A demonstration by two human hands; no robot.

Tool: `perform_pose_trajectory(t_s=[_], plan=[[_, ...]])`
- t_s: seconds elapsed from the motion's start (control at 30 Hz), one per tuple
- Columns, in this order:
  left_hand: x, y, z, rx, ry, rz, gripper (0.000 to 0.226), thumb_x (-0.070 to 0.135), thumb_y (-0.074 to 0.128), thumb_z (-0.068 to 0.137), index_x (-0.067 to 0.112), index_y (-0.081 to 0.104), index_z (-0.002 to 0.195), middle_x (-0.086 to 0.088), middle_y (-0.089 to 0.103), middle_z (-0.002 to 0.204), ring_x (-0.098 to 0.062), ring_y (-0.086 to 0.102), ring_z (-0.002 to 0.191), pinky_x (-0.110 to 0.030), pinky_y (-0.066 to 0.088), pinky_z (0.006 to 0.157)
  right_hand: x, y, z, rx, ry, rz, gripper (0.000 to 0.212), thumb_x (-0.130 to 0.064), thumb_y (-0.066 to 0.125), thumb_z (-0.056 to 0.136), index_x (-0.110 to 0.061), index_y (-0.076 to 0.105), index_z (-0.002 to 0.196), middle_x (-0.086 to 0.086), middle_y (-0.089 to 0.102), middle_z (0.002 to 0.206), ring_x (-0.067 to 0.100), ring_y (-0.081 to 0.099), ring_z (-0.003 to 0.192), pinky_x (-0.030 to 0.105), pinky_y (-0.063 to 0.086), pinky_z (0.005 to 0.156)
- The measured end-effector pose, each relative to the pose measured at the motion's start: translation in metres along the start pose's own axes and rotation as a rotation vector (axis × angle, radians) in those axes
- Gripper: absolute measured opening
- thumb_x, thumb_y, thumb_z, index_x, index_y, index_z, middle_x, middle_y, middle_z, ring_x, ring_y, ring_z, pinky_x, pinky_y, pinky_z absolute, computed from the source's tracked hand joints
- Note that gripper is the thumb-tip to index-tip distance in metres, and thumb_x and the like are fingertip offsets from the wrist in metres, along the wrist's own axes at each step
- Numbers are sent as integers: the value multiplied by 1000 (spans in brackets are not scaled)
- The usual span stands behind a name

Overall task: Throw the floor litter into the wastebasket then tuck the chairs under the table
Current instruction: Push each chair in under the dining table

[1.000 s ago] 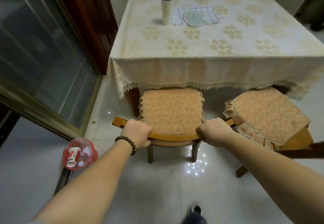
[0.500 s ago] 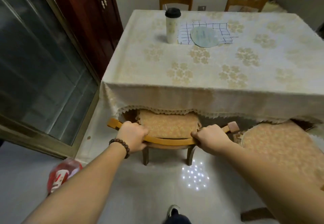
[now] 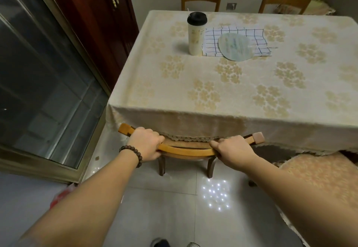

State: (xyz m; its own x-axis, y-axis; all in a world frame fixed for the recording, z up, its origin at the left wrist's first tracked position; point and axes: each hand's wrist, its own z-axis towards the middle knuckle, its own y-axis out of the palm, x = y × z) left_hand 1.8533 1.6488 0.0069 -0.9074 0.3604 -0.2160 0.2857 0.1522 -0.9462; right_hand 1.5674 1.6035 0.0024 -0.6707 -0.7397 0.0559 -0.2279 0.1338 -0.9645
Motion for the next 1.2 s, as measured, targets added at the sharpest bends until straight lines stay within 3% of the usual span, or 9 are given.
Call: perform_pose_trajectory(t_s=[0.2, 0.33, 0.43, 0.5, 0.57, 0.7, 1.07, 1.13, 1.2], plan=[[-33, 0, 37, -25, 38, 25, 28, 54, 50, 85, 28, 53, 92, 5, 62, 94, -19, 60, 92, -34, 44, 74, 1, -2, 30, 89, 162, -43, 16, -23, 53, 90, -24, 46, 105, 0, 62, 93, 24, 56, 88, 41, 38, 84], [-58, 1, 60, -2, 66, 28, 42, 65, 45, 85, 26, 52, 99, 2, 61, 102, -21, 56, 97, -37, 45, 80, -11, 4, 49, 171, 369, -25, 43, -36, 69, 78, -23, 48, 114, 6, 58, 111, 32, 48, 114, 61, 20, 108], [-64, 7, 66, 78, 45, 61, 68, 67, 53, 79, 27, 41, 133, -4, 43, 140, -25, 34, 133, -48, 22, 110, -20, 3, 57, 246, 459, 23, 80, -73, 48, 75, -24, 40, 138, 16, 40, 145, 39, 19, 141, 67, -11, 108], [-56, 12, 54, 108, -93, -28, 92, 72, 57, 73, 29, 23, 147, -7, 16, 157, -28, 7, 146, -54, 1, 115, -30, -2, 59, 283, 540, 66, 93, -85, 30, 74, -28, 24, 147, 16, 19, 156, 38, -3, 145, 68, -11, 107], [-47, 20, 40, 148, -249, -149, 113, 86, 46, 66, 23, 8, 152, -13, 3, 160, -32, -6, 146, -53, -7, 116, -39, -2, 59, 313, 609, 134, 97, -89, 21, 72, -29, 16, 149, 14, 7, 158, 37, -12, 144, 69, -6, 108], [-31, 18, 38, 187, -404, -281, 126, 97, 15, 56, 14, 10, 152, -13, 8, 159, -32, -6, 146, -50, -13, 115, -37, 4, 58, 300, 590, 174, 91, -88, 18, 73, -36, 17, 148, 6, 2, 160, 34, -9, 145, 67, -6, 109], [-14, 20, 50, 205, -423, -304, 124, 97, 16, 62, 14, -1, 152, -16, -7, 159, -34, -19, 144, -54, -11, 115, -19, 1, 52, 265, 571, 160, 90, -88, 15, 74, -39, 6, 148, 4, -4, 159, 32, -11, 145, 65, -7, 110], [-18, 20, 49, 204, -401, -285, 120, 95, 12, 62, 17, 1, 152, -14, -5, 160, -32, -17, 144, -52, -15, 114, -19, 1, 53, 250, 568, 153, 90, -89, 15, 74, -38, 12, 148, 5, 2, 159, 34, -4, 145, 65, -12, 109], [-20, 17, 46, 202, -388, -277, 116, 94, 14, 64, 17, 18, 151, -13, 12, 159, -32, -4, 146, -51, -16, 113, -18, -1, 53, 214, 566, 139, 87, -87, 21, 74, -35, 34, 143, 7, 26, 155, 37, 14, 143, 64, -15, 108]])
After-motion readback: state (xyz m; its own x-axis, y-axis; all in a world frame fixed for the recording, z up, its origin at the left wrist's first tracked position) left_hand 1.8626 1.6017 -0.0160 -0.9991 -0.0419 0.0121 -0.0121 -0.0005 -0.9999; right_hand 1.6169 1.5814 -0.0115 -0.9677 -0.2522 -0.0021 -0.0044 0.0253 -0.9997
